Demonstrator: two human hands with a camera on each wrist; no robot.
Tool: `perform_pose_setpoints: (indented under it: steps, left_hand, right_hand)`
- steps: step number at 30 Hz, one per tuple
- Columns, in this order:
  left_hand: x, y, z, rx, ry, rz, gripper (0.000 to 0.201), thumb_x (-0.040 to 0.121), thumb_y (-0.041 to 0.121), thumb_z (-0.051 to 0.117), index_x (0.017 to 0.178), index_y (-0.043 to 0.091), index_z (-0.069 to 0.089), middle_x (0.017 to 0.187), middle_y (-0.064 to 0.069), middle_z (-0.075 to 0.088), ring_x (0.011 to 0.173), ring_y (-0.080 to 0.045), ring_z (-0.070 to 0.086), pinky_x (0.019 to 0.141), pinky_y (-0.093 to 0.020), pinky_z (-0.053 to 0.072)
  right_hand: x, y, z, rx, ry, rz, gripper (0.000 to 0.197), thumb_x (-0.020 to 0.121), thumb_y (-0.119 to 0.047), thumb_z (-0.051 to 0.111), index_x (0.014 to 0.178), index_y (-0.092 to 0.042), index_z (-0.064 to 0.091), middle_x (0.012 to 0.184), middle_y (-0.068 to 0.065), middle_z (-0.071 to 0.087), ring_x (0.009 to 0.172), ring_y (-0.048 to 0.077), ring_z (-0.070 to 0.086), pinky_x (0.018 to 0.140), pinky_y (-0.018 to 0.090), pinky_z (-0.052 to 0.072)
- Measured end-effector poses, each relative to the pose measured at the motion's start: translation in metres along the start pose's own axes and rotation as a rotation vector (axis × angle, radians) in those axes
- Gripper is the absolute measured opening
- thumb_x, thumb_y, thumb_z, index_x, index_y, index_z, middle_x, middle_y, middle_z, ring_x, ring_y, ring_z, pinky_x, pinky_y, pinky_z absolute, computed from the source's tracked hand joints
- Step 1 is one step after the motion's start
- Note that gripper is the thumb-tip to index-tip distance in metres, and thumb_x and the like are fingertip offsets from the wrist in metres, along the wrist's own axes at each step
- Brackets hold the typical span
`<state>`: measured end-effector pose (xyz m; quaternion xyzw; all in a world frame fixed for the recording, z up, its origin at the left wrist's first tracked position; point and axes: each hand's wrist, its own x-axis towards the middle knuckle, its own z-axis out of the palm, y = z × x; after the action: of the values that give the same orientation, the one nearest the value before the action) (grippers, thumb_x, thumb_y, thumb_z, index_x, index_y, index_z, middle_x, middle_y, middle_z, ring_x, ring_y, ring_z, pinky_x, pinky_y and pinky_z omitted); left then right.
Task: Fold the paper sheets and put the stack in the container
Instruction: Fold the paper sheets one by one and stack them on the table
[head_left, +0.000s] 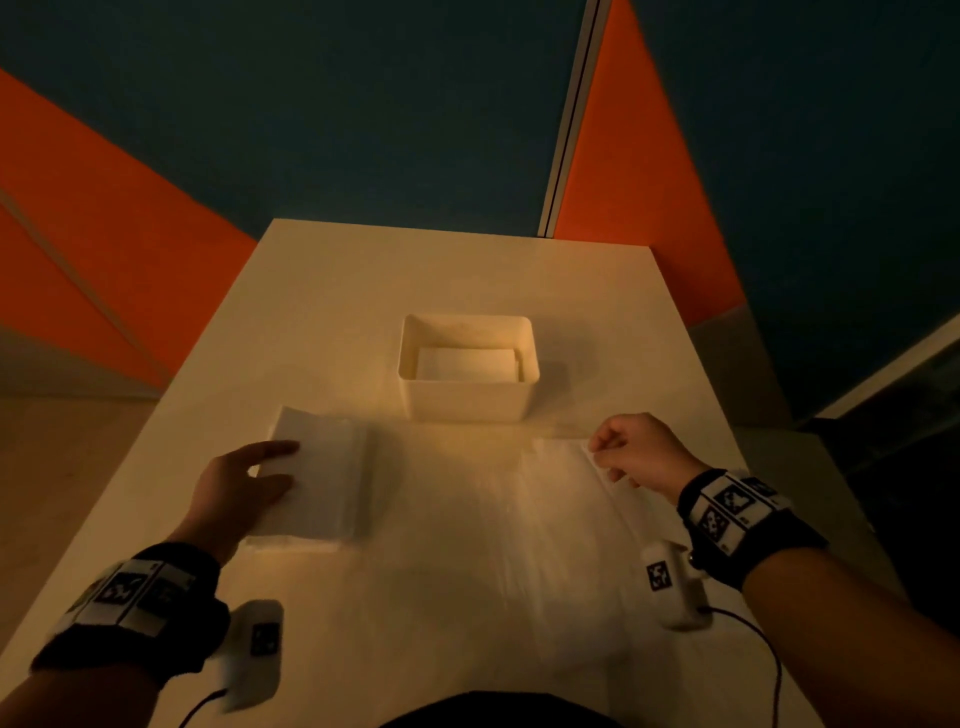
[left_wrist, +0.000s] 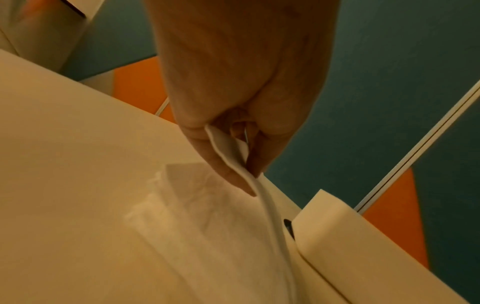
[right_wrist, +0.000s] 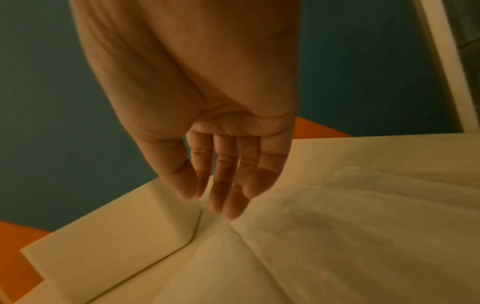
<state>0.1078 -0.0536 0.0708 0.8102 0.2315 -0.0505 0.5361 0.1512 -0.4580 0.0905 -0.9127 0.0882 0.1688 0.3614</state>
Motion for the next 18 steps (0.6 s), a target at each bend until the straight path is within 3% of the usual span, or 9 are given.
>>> perform_pose_setpoints:
  steps: [4, 7, 10, 14, 18]
  left_hand:
    - [0.004, -0.012, 0.003, 0.350, 0.067, 0.097, 0.033, 0.082, 0.000, 0.065, 0.113, 0.011, 0.068, 0.118, -0.019, 0.060, 0.101, -0.039, 0.057, 0.090, -0.044, 0.045]
    - [0.008, -0.018, 0.004, 0.596, 0.034, 0.178, 0.034, 0.078, 0.003, 0.069, 0.111, 0.010, 0.069, 0.124, -0.019, 0.055, 0.107, -0.040, 0.053, 0.094, -0.043, 0.040]
    - [0.011, -0.022, 0.004, 0.783, 0.049, 0.179, 0.034, 0.075, 0.012, 0.073, 0.109, 0.017, 0.070, 0.130, -0.020, 0.049, 0.114, -0.042, 0.045, 0.100, -0.047, 0.036]
    - [0.006, -0.019, 0.009, 0.888, 0.098, 0.131, 0.038, 0.078, 0.023, 0.071, 0.115, 0.025, 0.066, 0.138, -0.014, 0.039, 0.119, -0.042, 0.034, 0.099, -0.048, 0.037]
    - [0.004, -0.013, 0.012, 0.942, 0.100, 0.094, 0.039, 0.079, 0.029, 0.069, 0.117, 0.030, 0.062, 0.141, -0.008, 0.035, 0.124, -0.038, 0.030, 0.099, -0.049, 0.038]
  right_hand:
    - [0.009, 0.016, -0.004, -0.137, -0.009, 0.029, 0.026, 0.069, 0.001, 0.073, 0.079, -0.021, 0.062, 0.083, 0.001, 0.062, 0.086, 0.023, 0.062, 0.071, 0.026, 0.048]
    - [0.012, 0.020, -0.003, -0.333, -0.117, 0.055, 0.045, 0.064, -0.007, 0.079, 0.101, -0.024, 0.059, 0.107, 0.002, 0.056, 0.101, 0.020, 0.056, 0.084, 0.028, 0.048]
    - [0.014, 0.015, -0.002, -0.559, -0.194, 0.030, 0.072, 0.061, -0.024, 0.084, 0.124, -0.029, 0.050, 0.127, -0.002, 0.044, 0.118, 0.023, 0.046, 0.098, 0.038, 0.044]
    - [0.021, 0.003, 0.004, -0.790, -0.210, -0.026, 0.080, 0.068, -0.037, 0.080, 0.136, -0.032, 0.038, 0.138, -0.003, 0.034, 0.126, 0.028, 0.036, 0.104, 0.042, 0.036]
    - [0.030, -0.004, 0.008, -0.859, -0.252, -0.024, 0.074, 0.068, -0.037, 0.080, 0.132, -0.032, 0.043, 0.138, -0.005, 0.037, 0.126, 0.027, 0.035, 0.102, 0.042, 0.034]
